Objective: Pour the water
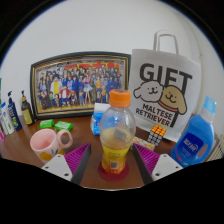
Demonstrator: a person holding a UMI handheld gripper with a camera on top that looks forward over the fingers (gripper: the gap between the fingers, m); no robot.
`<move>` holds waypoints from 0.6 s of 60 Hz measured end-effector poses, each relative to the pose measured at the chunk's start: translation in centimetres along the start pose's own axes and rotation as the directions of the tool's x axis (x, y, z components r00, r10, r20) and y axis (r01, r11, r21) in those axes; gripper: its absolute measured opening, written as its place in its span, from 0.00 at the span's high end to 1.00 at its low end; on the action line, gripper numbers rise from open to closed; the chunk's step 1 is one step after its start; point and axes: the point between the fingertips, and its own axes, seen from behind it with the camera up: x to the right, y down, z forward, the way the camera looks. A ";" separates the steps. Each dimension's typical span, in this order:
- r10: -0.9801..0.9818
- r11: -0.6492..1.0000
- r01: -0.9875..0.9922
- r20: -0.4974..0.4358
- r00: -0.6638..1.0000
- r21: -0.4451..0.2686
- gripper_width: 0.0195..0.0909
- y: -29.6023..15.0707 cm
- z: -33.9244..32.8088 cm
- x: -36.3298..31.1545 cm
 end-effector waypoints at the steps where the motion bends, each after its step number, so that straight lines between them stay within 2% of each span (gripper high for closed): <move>1: -0.004 1.000 0.004 -0.002 1.000 -0.006 0.06 -0.1 -0.5 -0.1; 17: 0.033 0.989 -0.033 0.002 0.999 -0.142 0.07 -0.2 -12.5 -4.2; 36: 0.019 0.986 -0.020 -0.013 1.000 -0.163 0.07 -0.4 -30.4 -9.3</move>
